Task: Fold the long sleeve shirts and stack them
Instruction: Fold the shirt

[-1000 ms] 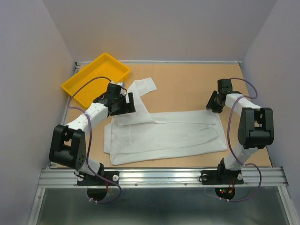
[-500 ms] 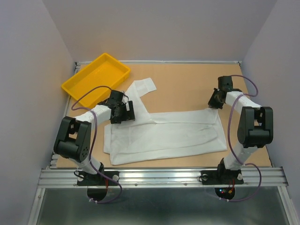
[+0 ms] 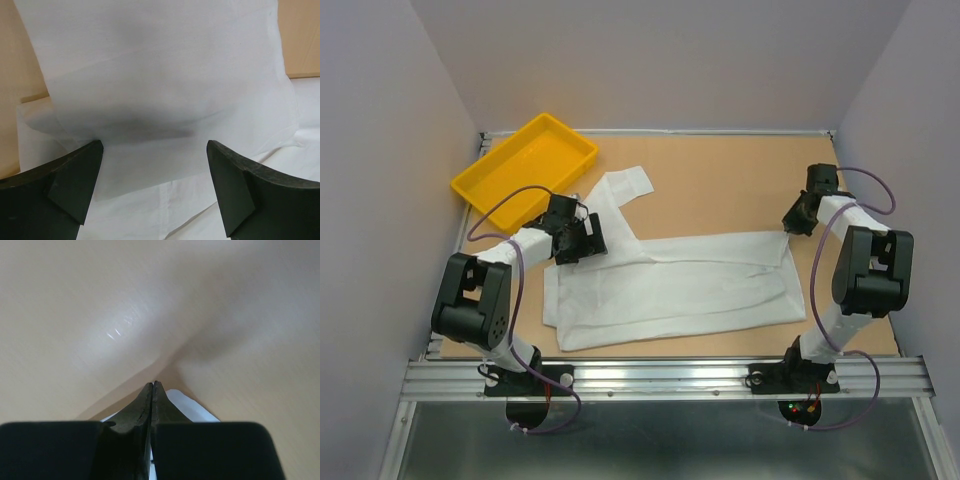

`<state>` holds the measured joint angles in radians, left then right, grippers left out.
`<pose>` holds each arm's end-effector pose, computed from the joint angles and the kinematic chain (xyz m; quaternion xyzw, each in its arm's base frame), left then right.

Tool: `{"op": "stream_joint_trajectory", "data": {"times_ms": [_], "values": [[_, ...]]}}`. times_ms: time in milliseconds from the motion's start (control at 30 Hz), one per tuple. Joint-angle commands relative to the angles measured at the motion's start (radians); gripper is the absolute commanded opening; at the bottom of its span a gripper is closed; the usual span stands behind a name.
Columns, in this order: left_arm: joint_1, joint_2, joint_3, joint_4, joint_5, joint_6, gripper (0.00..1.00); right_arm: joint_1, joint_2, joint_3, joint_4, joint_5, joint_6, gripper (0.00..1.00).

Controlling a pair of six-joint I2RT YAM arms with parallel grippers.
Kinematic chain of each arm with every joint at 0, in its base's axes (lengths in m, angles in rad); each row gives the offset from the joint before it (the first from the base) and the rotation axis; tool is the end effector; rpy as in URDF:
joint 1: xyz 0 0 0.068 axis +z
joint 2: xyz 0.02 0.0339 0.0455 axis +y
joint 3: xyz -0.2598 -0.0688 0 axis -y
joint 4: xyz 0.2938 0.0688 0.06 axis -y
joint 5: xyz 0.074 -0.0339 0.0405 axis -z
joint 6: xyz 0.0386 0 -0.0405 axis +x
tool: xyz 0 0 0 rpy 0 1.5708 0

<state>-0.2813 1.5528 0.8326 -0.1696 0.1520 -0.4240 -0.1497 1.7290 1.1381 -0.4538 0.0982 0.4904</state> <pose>0.3311 -0.1018 0.1374 -0.0417 0.9393 -0.1822 0.2878 0.3898 -0.0626 0.1590 0.3155 0.9114 -0.0027 0.2640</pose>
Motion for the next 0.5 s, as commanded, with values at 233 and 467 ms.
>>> {"op": "stream_joint_trajectory", "data": {"times_ms": [233,467], "values": [[0.01,-0.078,-0.011,-0.057,0.049,0.011,0.99,-0.019,-0.086,0.075,-0.009,0.035,0.005,0.39],[0.01,-0.262,0.08,-0.067,0.051,0.024,0.99,-0.01,-0.207,0.02,-0.003,-0.157,-0.033,0.43]]}}
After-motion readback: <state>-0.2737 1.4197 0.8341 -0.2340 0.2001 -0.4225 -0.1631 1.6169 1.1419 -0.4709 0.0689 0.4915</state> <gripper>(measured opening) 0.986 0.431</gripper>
